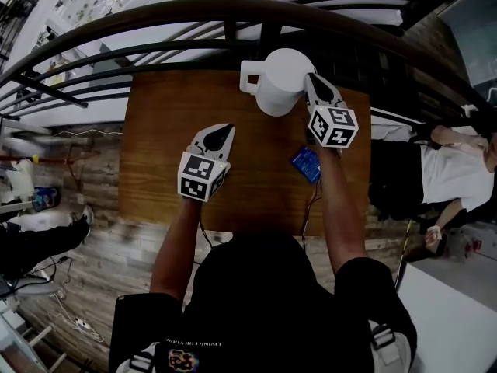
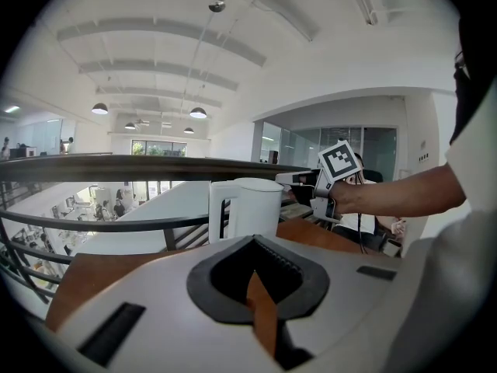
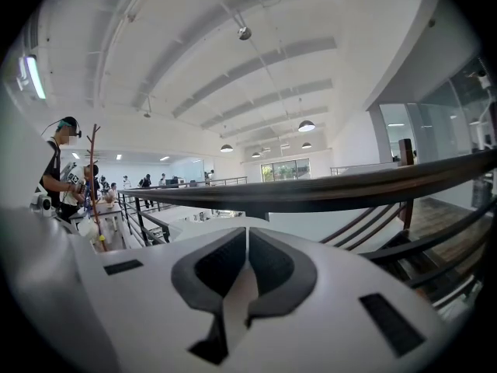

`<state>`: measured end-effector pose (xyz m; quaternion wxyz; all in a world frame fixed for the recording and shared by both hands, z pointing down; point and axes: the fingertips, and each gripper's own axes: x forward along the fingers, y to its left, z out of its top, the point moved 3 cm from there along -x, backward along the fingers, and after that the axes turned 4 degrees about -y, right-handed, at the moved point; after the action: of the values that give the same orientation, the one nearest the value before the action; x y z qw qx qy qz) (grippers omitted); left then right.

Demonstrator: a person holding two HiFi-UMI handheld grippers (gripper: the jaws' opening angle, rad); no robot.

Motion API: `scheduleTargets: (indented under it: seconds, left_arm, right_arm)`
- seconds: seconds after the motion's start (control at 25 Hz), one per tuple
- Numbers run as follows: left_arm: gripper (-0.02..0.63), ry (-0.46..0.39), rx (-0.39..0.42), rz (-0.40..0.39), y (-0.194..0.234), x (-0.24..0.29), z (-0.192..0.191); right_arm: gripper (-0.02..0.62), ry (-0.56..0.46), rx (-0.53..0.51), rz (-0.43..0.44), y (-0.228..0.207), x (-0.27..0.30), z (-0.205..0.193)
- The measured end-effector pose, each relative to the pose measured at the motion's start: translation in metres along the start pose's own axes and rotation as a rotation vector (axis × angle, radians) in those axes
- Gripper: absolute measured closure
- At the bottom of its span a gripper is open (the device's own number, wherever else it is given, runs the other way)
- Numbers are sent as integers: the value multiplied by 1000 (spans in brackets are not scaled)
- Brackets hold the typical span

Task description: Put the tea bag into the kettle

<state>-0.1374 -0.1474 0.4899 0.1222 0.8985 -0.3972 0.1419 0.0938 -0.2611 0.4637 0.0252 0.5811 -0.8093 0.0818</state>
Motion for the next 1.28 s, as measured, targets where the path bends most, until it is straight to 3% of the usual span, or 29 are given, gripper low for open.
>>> scheduleTargets:
  seconds: [0.36,1.28]
  left_arm:
    - [601,4,14,-21,-11,11,-1]
    - [601,-20,29,-73,-33,35,8]
  right_arm:
    - [574,-35,37,-32,1,-31,-8]
    - [578,46,28,-31,19,-77,-43]
